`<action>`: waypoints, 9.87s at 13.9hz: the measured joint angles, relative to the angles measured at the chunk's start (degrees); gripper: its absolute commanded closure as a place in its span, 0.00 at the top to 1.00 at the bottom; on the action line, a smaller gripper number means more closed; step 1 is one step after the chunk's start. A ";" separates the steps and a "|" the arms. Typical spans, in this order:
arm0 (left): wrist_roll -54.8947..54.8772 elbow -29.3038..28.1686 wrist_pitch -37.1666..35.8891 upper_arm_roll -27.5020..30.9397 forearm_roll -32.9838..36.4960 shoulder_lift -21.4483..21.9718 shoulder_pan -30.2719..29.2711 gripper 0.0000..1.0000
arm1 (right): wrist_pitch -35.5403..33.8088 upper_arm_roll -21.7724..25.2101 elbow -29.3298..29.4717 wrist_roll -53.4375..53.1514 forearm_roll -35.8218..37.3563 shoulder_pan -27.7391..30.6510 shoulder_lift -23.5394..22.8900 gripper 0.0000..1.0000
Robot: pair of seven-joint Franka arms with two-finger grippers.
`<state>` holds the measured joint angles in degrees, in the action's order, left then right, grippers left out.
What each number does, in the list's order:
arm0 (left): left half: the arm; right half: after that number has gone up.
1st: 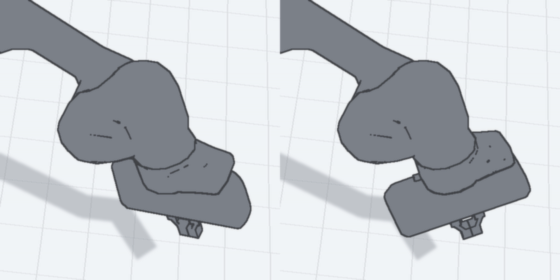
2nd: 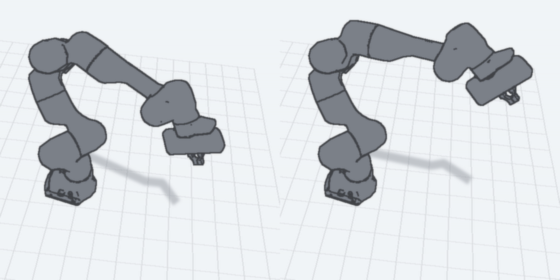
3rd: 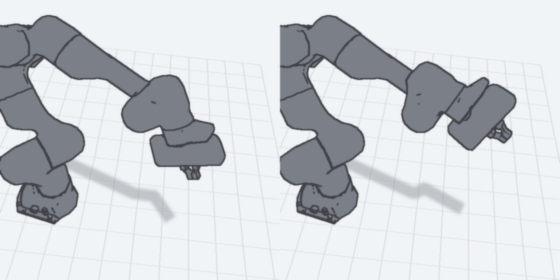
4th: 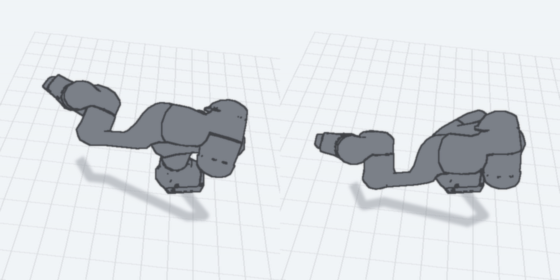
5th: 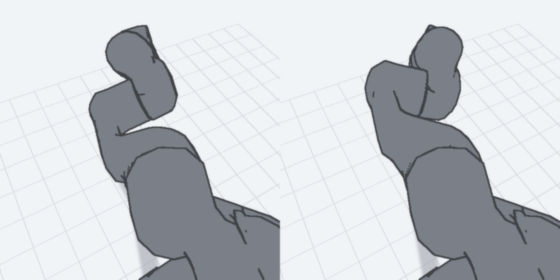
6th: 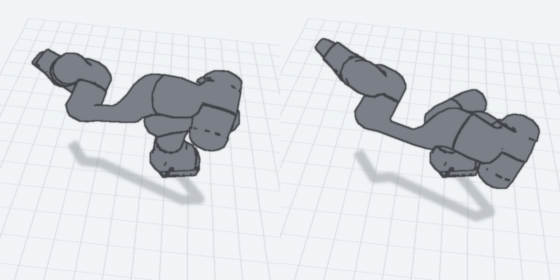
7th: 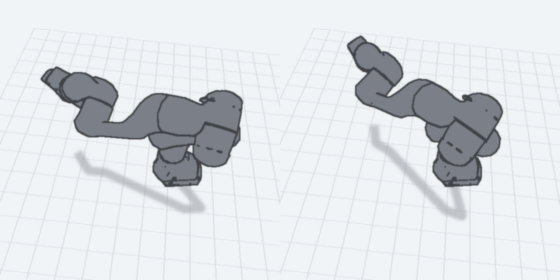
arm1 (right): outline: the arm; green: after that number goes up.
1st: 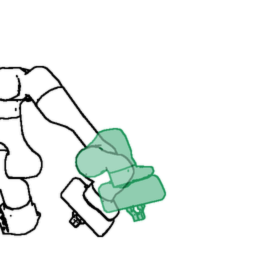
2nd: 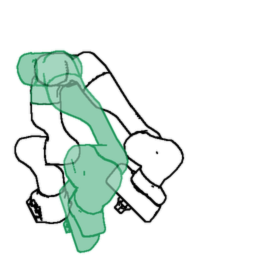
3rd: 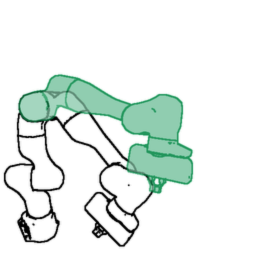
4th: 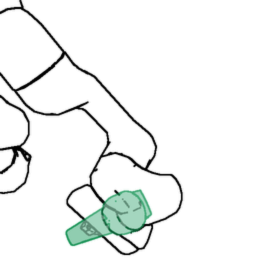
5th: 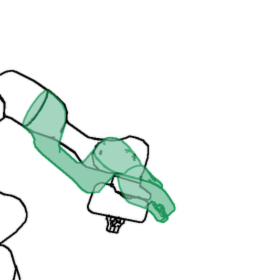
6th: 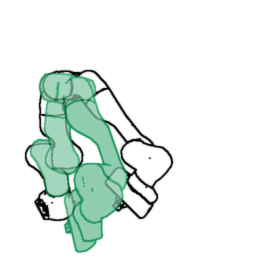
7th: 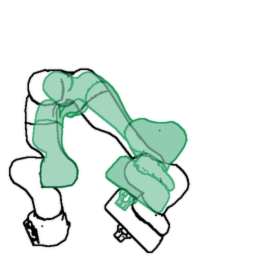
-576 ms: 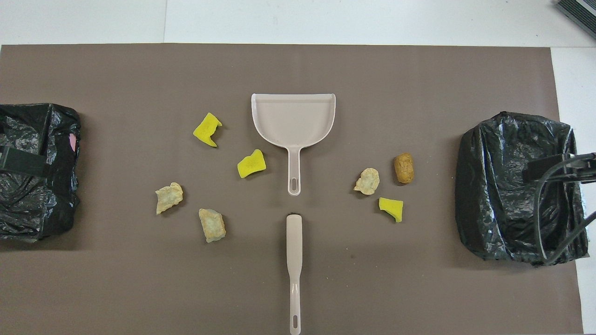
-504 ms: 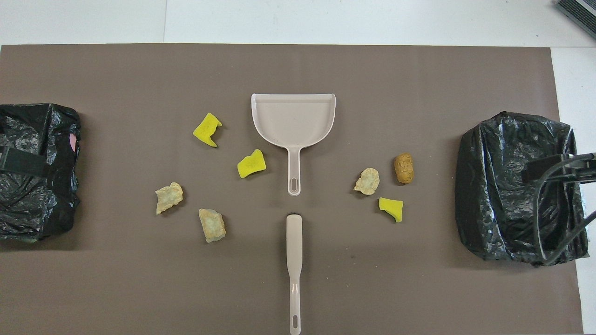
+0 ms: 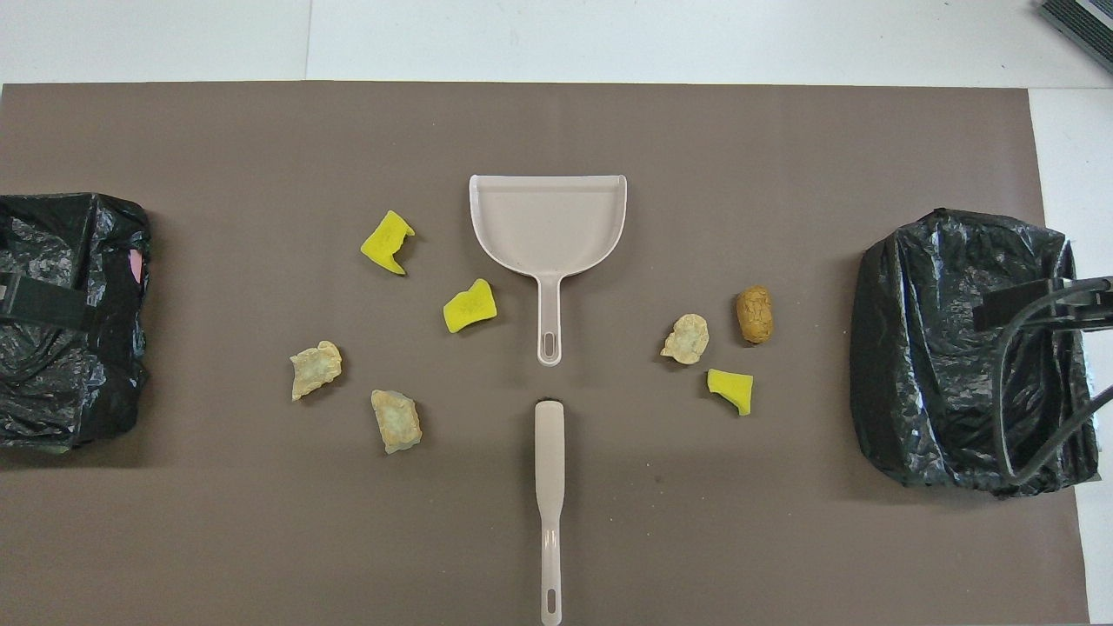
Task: Sweep and dump trash in bin
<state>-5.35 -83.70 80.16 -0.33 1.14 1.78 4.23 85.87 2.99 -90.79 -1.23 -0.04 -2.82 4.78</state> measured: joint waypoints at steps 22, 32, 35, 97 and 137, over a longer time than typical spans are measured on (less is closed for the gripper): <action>22.45 -34.16 19.56 -25.77 -10.90 10.56 3.06 1.00 | 0.00 0.24 -0.01 0.00 0.00 0.12 0.00 1.00; 38.42 -49.48 39.44 -43.17 -17.15 9.12 4.74 1.00 | 18.46 -1.59 -2.24 -1.90 -0.70 -12.11 -11.34 1.00; 41.54 -50.38 46.04 -46.15 -17.25 4.27 5.09 0.99 | 24.40 -1.64 -1.91 -6.68 -2.18 -14.53 -17.77 1.00; 34.52 -53.97 32.53 -19.70 -5.24 8.41 -7.69 0.00 | 19.09 -1.06 -8.16 49.60 5.65 -22.59 -21.99 0.00; -1.70 -15.58 33.68 -6.61 1.92 -19.74 -0.62 0.00 | 27.06 -1.27 -14.29 44.09 5.54 -25.53 -22.67 0.00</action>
<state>-7.06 -99.28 113.85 -6.93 3.06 -17.97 3.61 112.93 1.72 -105.08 42.87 5.50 -28.36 -17.88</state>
